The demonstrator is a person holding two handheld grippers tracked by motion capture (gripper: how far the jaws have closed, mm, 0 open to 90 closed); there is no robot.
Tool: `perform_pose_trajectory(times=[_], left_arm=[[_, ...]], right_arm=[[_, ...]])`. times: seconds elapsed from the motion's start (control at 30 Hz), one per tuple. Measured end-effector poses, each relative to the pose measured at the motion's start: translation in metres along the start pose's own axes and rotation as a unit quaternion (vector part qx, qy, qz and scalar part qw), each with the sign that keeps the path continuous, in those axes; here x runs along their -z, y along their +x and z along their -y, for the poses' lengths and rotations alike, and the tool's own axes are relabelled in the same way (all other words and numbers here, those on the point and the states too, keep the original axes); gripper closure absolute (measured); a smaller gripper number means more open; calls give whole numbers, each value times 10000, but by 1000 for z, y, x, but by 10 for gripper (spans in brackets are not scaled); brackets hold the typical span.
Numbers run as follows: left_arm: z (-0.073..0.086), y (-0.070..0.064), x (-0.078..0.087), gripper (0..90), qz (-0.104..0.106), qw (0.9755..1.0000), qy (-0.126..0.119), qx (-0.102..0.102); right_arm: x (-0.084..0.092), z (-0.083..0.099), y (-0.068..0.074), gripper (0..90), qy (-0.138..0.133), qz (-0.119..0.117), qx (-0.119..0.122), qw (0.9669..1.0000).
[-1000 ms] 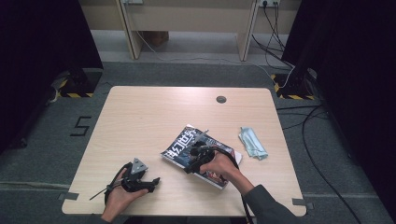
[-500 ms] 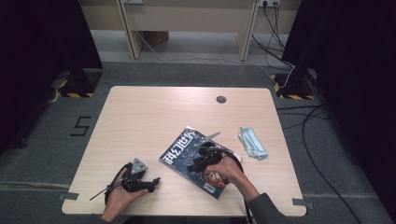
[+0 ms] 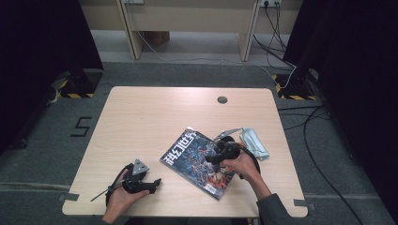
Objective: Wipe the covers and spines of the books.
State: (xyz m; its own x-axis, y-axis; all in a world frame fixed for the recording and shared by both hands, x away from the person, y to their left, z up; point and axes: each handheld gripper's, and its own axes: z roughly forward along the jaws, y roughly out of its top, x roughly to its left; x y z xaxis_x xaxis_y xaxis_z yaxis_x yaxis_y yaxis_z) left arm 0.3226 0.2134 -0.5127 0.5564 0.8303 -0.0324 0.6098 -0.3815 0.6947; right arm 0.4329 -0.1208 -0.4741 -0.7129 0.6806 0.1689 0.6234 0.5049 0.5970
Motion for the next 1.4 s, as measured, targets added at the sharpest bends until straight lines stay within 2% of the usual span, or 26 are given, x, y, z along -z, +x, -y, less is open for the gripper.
perform_pose_trajectory(times=[0.2,0.27,0.4,0.43,0.6,0.63,0.83,0.9,1.03,1.07,1.17,1.27,1.4], left_arm=[[-1,-3,-1,303,88,9999,-51,44],[-2,-6,-2,303,206,9997,-79,47],[-3,-10,-3,300,255,9996,-72,4],[-4,-12,-4,300,329,9994,-96,12],[-5,-17,-5,297,399,9991,-117,-24],[-6,-19,-7,297,477,9988,-147,2],[-11,-24,-13,295,646,9976,-237,69],[-13,-26,-16,295,640,9976,-263,68],[-15,-30,-16,294,723,9969,-307,70],[-16,-32,-17,294,772,9964,-347,104],[-17,-34,-17,291,833,9957,-373,146],[-19,-40,-20,291,912,9951,-363,136],[-20,-44,-23,289,962,9949,-305,73]], right_arm=[[9,6,-19,379,13,423,-154,9990],[9,7,-23,372,3,508,-197,9985],[8,10,-29,359,79,572,-264,9980],[6,11,-32,357,107,579,-282,9979],[2,14,-32,334,242,537,-265,9979],[1,14,-32,329,269,535,-239,9979],[3,19,-25,319,322,594,-169,9976],[5,23,-20,317,326,573,-153,9977],[11,32,-13,323,255,525,-230,9980],[15,39,-8,322,160,562,-288,9979],[19,45,-2,323,198,525,-168,9983],[23,58,13,321,291,434,-20,9986],[26,65,26,320,281,419,161,9986]])
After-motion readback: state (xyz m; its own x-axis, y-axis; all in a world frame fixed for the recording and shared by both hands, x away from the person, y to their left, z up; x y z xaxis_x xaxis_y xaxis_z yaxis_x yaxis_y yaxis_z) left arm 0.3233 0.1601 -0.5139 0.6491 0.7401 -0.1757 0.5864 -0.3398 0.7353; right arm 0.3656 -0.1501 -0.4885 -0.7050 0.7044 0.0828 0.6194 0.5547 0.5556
